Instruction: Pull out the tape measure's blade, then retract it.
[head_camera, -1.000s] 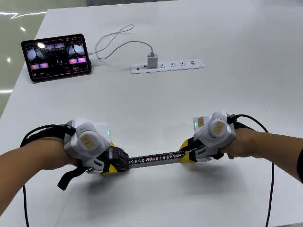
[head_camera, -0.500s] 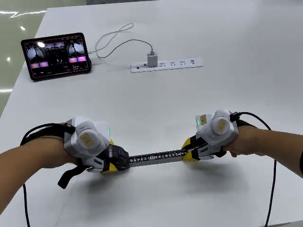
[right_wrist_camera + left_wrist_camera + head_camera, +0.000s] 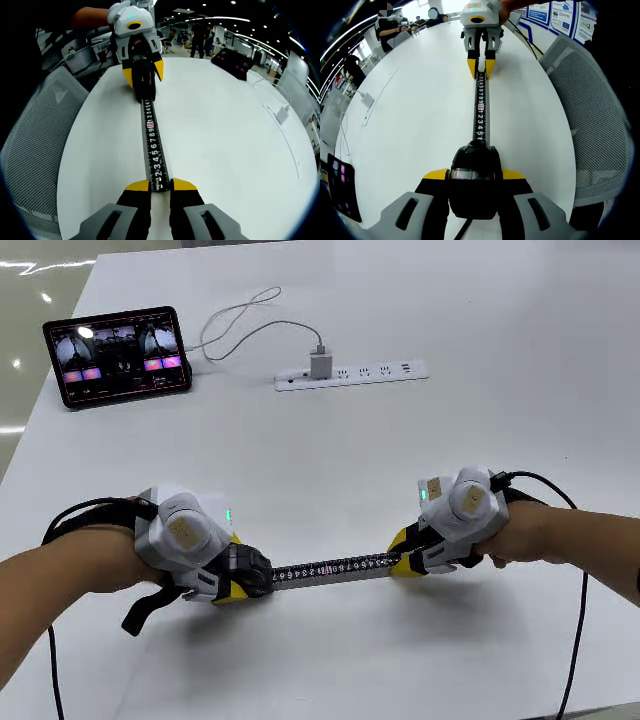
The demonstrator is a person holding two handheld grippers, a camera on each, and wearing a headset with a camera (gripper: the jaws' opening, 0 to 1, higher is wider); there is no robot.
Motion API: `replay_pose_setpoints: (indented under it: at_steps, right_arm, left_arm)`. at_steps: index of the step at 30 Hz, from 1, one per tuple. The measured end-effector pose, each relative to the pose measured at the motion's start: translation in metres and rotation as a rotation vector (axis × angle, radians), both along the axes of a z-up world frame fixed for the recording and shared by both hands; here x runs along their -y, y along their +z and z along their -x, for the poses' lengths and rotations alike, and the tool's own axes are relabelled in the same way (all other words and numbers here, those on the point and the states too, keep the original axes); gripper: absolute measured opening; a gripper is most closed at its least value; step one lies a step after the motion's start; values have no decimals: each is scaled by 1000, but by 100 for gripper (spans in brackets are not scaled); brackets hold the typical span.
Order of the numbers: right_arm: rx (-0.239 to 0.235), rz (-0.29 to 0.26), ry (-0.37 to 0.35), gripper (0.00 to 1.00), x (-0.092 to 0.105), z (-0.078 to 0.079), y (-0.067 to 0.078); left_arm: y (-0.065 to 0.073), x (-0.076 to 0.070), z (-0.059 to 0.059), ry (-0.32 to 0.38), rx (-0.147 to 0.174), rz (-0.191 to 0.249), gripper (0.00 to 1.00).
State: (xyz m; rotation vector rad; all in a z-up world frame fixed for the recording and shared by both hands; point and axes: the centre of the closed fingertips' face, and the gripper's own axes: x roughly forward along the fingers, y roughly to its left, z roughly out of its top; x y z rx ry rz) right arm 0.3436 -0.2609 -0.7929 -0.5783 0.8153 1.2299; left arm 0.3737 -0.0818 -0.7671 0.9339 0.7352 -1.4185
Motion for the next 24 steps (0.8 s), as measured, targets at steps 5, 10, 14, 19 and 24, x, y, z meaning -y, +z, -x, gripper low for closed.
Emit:
replay_pose_setpoints:
  at_steps: [5, 10, 14, 19, 24]
  right_arm:
    - [0, 4, 2, 9, 2, 0, 0]
    - [-8, 9, -5, 9, 5, 0, 1]
    - [-7, 10, -5, 9, 7, 0, 0]
    - [-7, 14, -6, 9, 10, 0, 0]
    - [-11, 17, -5, 9, 12, 1, 0]
  left_arm:
    - [0, 0, 0, 1, 1, 0, 32]
    - [0, 0, -1, 1, 1, 0, 32]
    - [0, -1, -1, 3, 1, 1, 32]
    - [0, -1, -1, 2, 2, 0, 32]
    - [0, -1, -1, 6, 1, 3, 32]
